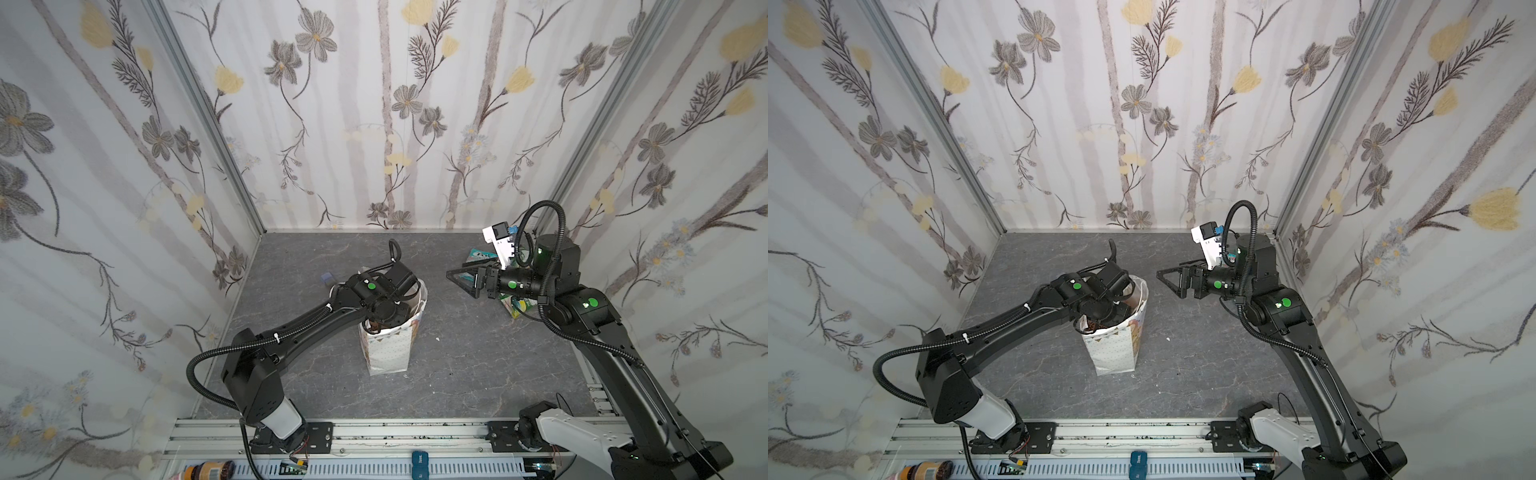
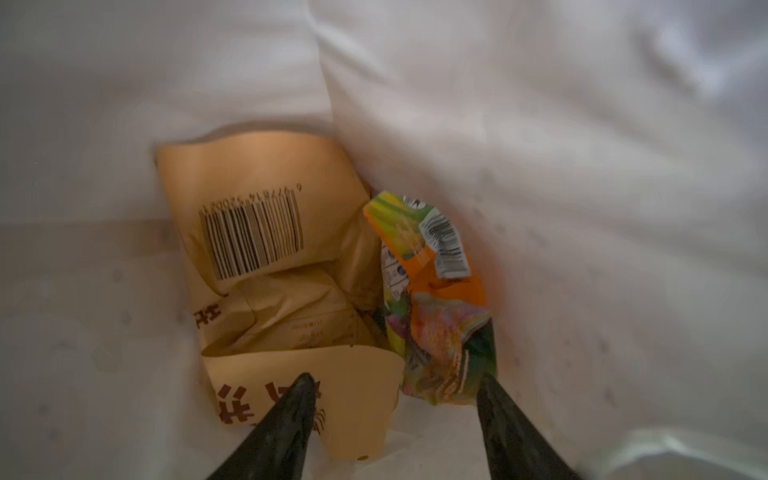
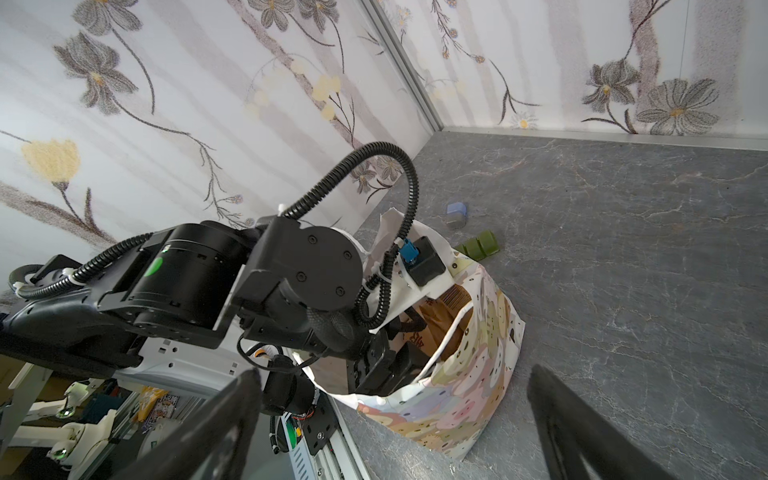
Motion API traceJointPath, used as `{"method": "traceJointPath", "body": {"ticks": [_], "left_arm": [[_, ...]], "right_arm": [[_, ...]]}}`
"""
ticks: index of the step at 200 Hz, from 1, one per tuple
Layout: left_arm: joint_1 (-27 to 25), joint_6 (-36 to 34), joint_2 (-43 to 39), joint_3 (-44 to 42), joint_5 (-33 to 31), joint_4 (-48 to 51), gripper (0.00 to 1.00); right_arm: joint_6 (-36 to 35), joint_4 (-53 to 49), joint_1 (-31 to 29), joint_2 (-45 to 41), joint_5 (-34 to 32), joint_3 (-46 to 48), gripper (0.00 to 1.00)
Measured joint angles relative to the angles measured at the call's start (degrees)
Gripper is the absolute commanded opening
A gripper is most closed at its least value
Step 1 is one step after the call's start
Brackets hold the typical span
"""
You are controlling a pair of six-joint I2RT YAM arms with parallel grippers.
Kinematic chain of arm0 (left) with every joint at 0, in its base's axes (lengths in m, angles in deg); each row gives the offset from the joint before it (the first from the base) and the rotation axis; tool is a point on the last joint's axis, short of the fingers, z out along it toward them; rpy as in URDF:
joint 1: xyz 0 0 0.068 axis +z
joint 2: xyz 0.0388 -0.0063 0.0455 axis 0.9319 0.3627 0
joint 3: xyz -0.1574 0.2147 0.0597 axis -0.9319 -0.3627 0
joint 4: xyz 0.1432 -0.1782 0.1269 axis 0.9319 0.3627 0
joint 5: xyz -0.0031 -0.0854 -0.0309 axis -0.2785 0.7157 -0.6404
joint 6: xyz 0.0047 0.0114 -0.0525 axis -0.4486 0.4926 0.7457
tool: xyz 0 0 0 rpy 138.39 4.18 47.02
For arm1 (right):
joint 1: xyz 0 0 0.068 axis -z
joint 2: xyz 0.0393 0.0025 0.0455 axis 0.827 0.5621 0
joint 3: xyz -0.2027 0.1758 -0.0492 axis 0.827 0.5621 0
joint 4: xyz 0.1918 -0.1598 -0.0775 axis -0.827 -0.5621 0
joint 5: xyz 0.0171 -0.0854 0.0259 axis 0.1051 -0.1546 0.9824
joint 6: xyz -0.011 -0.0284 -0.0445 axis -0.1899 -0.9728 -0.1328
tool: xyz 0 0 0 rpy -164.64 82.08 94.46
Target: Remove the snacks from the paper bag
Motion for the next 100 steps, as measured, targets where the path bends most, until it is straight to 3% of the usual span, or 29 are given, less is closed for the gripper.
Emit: {"method": "traceJointPath", "body": {"ticks": [53, 100], "left_arm": [[-0.04, 2.03, 0.22, -7.65, -0.13, -5.99, 0.79], [0.28, 2.67, 2.08, -10.12, -2.45, -9.86, 0.8]], "right_arm": [[0.39, -0.04, -0.07, -0.09, -0.02, 0.37, 1.0], [0.42, 0.0, -0.09, -0.26, -0.02, 0.39, 1.0]]}}
